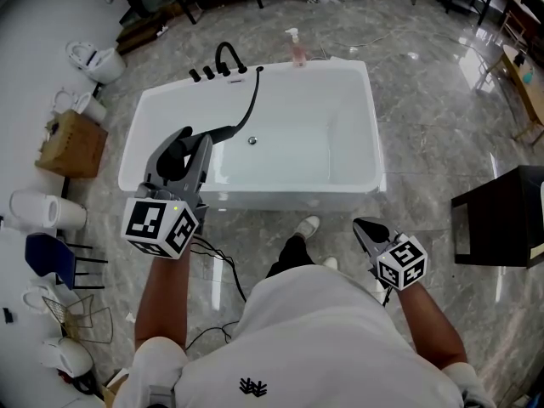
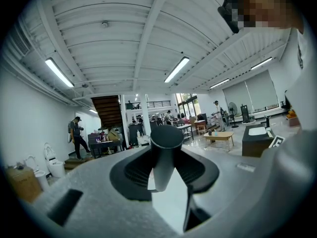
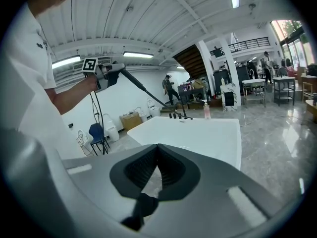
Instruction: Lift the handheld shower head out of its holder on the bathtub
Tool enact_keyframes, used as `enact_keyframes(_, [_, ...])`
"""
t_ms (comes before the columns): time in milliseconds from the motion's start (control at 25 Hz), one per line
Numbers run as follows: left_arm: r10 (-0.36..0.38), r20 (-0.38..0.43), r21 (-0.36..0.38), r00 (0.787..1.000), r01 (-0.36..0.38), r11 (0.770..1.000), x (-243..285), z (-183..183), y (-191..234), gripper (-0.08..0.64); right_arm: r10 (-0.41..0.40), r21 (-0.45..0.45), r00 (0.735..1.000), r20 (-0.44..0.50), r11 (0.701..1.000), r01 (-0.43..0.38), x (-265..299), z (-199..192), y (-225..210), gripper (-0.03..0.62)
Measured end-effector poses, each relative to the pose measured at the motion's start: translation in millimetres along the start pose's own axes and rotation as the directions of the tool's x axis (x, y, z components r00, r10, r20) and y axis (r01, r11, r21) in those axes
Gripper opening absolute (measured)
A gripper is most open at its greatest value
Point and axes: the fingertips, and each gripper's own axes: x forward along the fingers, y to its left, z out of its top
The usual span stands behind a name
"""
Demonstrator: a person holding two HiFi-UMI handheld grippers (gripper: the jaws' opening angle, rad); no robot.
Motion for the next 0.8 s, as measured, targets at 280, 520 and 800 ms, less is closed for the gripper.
enact_keyframes(280, [-0.012, -0.001, -0.005, 1.000, 0.012, 1.000, 1.2, 1.8, 0.0, 0.138, -0.005, -0.002, 1.000, -0.001, 1.000, 0.005, -0.3, 3.6, 2.8, 0.012])
enact_keyframes(520, [-0.016, -0.003, -0.004, 1.000, 0.016, 1.000, 0.4, 0.2, -1.5, 0.138, -0.006, -0.001, 1.000, -0.007, 1.000, 0.006, 0.5, -1.9, 4.5, 0.012])
enact_keyframes(800, [-0.021, -0.008, -0.005, 1.000, 0.021, 1.000, 1.7, -2.6, -5.3, 0.138, -0.005, -0.003, 1.000, -0.006, 1.000, 0.005, 1.0, -2.8, 2.6, 0.012])
